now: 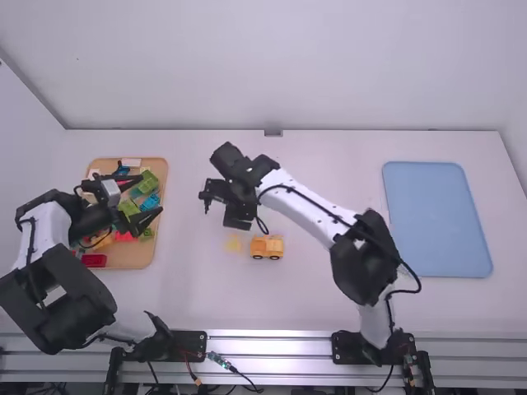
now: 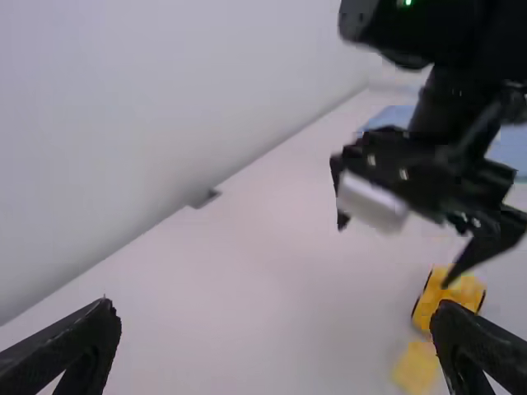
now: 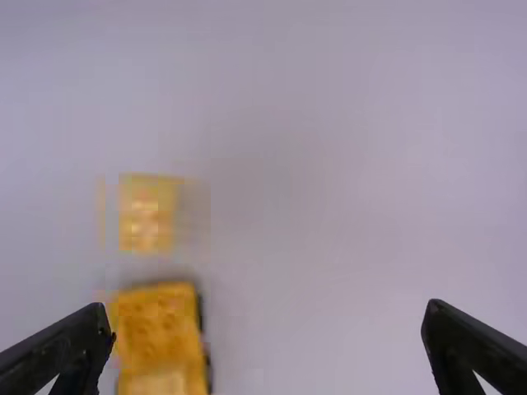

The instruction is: Assemble lego blocks to make yellow taxi

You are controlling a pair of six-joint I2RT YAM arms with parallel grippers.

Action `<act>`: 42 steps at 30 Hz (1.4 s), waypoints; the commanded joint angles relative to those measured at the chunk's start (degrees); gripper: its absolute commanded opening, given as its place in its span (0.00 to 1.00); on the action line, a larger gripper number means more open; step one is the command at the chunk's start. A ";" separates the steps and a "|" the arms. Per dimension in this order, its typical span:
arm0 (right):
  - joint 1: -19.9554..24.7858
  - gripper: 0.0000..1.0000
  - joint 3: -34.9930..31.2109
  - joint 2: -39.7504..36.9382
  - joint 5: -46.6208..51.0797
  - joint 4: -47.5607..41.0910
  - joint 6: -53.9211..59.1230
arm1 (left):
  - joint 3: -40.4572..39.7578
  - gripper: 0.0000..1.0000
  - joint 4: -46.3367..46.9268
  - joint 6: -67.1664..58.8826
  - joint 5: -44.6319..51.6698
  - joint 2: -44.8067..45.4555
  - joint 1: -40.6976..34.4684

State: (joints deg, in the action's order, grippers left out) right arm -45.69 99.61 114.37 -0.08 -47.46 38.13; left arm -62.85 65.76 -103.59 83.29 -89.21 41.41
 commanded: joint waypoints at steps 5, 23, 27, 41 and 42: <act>6.80 0.99 -10.99 -7.76 2.21 5.73 -5.33 | -0.50 0.99 1.40 -3.46 -5.53 -0.37 -6.29; 22.84 0.99 -55.47 -25.75 -33.03 43.93 4.66 | 16.39 0.99 -36.00 14.36 -24.35 -0.46 -35.41; 25.55 0.99 -63.49 -25.75 -42.84 53.68 8.94 | 23.26 0.99 -49.88 24.02 -24.02 -2.64 -35.36; 23.12 0.99 -71.21 -19.59 -45.99 68.30 9.73 | 22.58 0.99 -53.97 18.97 -24.63 -15.43 -36.98; 22.75 0.99 -71.19 -18.08 -46.29 69.51 9.73 | 22.21 0.99 -53.97 17.74 -24.61 -16.68 -36.83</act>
State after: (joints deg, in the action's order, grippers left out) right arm -22.44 29.32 94.17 -45.17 21.71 47.72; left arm -39.79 11.42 -83.29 57.78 -104.22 4.75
